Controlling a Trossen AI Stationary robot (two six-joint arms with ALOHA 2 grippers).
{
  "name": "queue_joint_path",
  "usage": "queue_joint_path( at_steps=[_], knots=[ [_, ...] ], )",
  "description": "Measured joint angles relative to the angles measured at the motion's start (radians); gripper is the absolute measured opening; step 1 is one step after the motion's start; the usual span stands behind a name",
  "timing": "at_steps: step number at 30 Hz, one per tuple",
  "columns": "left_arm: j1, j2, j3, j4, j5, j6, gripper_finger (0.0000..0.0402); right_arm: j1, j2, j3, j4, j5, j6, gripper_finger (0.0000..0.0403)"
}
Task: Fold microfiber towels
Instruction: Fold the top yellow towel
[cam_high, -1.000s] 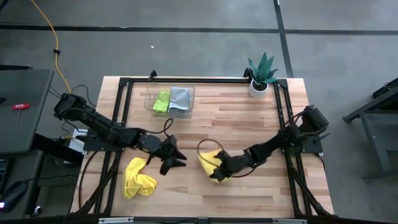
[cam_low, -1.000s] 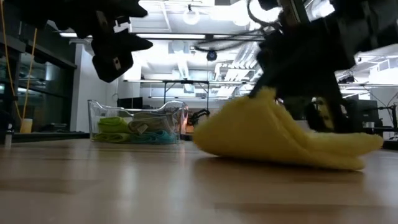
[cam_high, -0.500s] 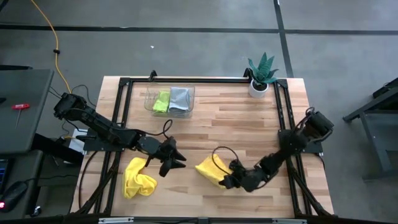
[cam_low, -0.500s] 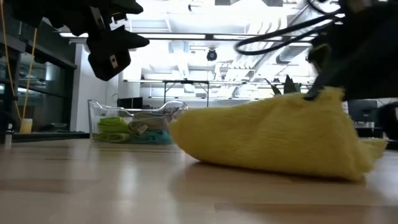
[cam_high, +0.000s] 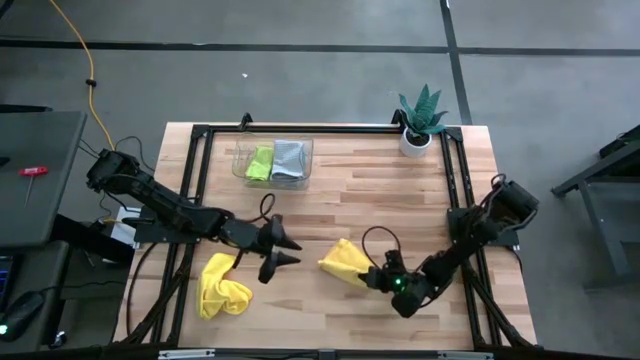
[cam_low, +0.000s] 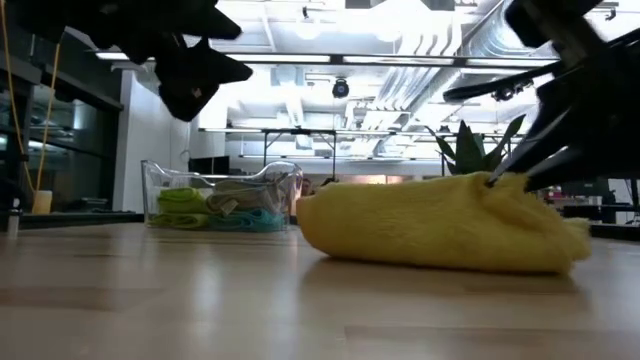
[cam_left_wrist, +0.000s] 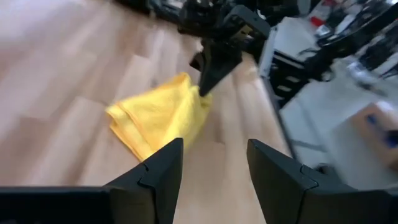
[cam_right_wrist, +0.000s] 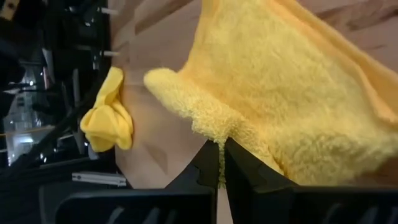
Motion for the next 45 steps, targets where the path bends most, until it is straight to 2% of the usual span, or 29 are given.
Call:
queue_joint_path(
  at_steps=[3, 7, 11, 15, 17, 22, 27, 33, 41, 45],
  knots=[
    [0.02, 0.047, 0.016, 0.007, -0.006, 0.109, 0.0168, -0.016, 0.0, 0.0, 0.0, -0.024, -0.008, 0.0],
    [0.044, 0.191, 0.085, 0.013, 0.163, 0.304, 0.0157, -0.02, 0.0, 0.0, 0.002, -0.026, -0.008, 0.0],
    [0.025, 0.366, 0.18, 0.009, 0.204, 0.47, 0.01, -0.019, 0.0, 0.0, 0.011, -0.029, -0.006, 0.0],
    [0.028, 0.502, 0.265, 0.01, 0.271, 0.492, 0.0015, -0.019, 0.0, 0.0, 0.022, -0.028, -0.005, 0.0],
    [0.042, 0.539, 0.291, 0.008, 0.29, 0.473, 0.0011, -0.019, 0.0, 0.0, 0.03, -0.028, -0.005, 0.0],
    [0.068, 0.624, 0.344, 0.076, 0.259, 0.508, 0.0002, -0.018, 0.0, 0.0, 0.035, -0.028, -0.005, 0.0],
    [0.089, 0.659, 0.366, 0.076, 0.193, 0.508, 0.0001, -0.017, -0.001, 0.0, 0.048, -0.028, -0.006, 0.0],
    [0.112, 0.638, 0.365, 0.099, 0.083, 0.532, 0.0, -0.008, -0.001, 0.0, 0.054, -0.036, -0.008, 0.0],
    [0.15, 0.63, 0.366, 0.175, 0.088, 0.576, 0.0, -0.006, -0.037, 0.0, 0.045, -0.07, -0.008, 0.0],
    [0.17, 0.645, 0.366, 0.189, 0.098, 0.576, 0.0, -0.006, -0.07, 0.0, -0.015, -0.098, -0.009, 0.0]
  ],
)
